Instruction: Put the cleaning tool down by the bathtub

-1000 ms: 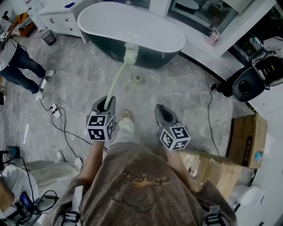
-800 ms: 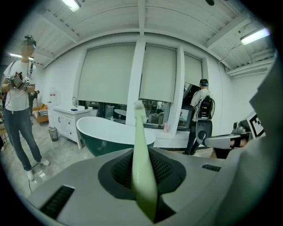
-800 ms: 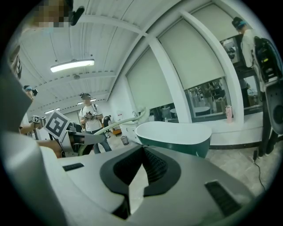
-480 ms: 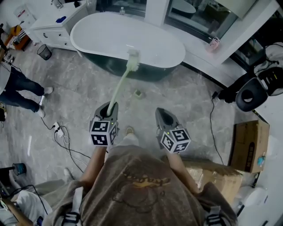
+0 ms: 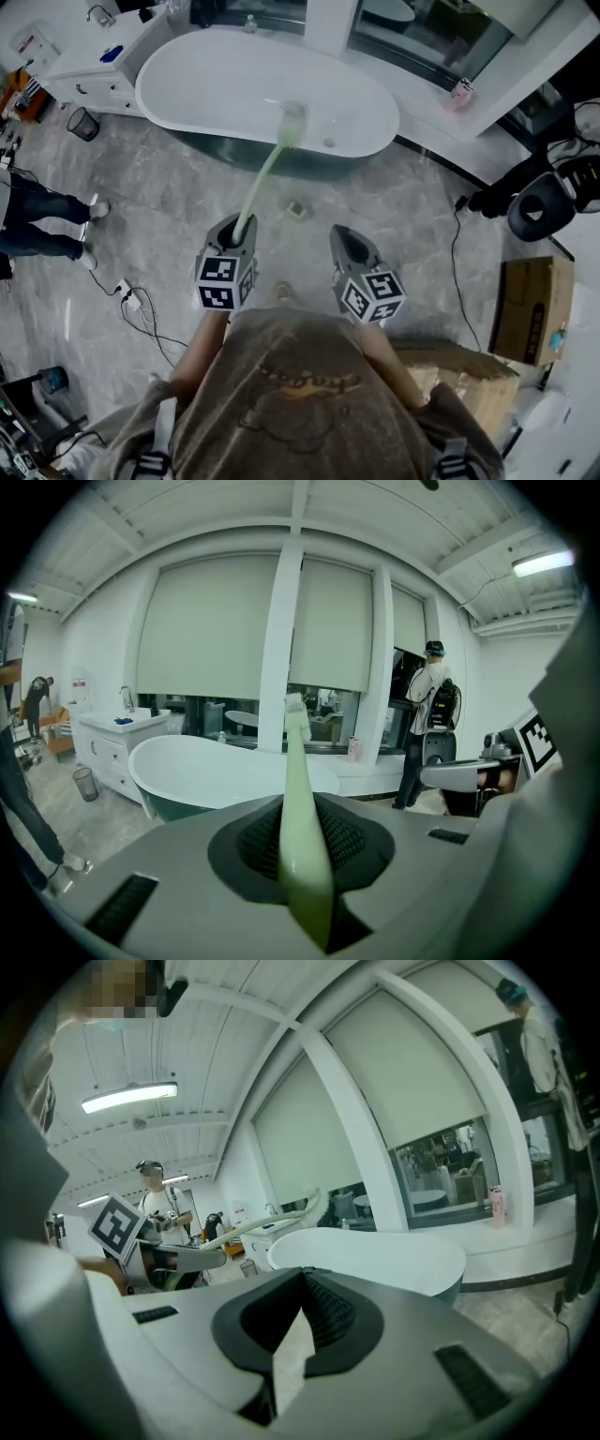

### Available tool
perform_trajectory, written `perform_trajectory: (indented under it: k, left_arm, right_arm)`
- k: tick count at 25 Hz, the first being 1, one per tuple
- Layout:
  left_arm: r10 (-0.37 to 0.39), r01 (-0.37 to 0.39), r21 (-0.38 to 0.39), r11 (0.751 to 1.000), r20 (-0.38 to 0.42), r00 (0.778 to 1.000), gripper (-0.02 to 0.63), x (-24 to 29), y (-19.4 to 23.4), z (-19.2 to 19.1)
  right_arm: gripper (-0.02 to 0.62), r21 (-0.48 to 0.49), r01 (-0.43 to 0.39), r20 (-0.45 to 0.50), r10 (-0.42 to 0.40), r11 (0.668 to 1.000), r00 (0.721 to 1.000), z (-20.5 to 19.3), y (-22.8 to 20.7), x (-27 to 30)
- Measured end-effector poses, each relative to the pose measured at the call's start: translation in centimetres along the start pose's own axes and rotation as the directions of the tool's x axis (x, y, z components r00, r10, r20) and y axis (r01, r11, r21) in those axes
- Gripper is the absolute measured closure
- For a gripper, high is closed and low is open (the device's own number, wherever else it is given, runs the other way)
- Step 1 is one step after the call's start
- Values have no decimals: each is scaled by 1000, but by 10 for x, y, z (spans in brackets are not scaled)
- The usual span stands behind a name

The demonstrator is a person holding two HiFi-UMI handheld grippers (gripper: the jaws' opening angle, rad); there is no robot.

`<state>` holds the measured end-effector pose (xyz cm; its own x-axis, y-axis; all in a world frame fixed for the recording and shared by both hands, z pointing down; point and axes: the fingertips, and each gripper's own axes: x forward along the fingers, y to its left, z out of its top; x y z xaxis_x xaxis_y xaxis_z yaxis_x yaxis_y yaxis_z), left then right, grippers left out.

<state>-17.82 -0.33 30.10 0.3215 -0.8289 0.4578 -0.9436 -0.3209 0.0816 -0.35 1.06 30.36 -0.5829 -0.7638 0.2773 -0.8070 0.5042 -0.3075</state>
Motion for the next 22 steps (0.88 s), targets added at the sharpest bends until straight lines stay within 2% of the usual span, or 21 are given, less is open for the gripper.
perform_trajectory:
  k: [9, 22]
  left_arm:
    - [-7, 7, -12, 1000, -2, 1000, 538, 46, 19, 17]
    - [2, -2, -17, 1000, -30, 1000, 538, 115, 20, 26]
  right_arm:
    - [595, -13, 32, -9, -32, 999, 999, 14, -28, 37]
    - [595, -19, 43, 10, -43, 999, 999, 35, -88, 77]
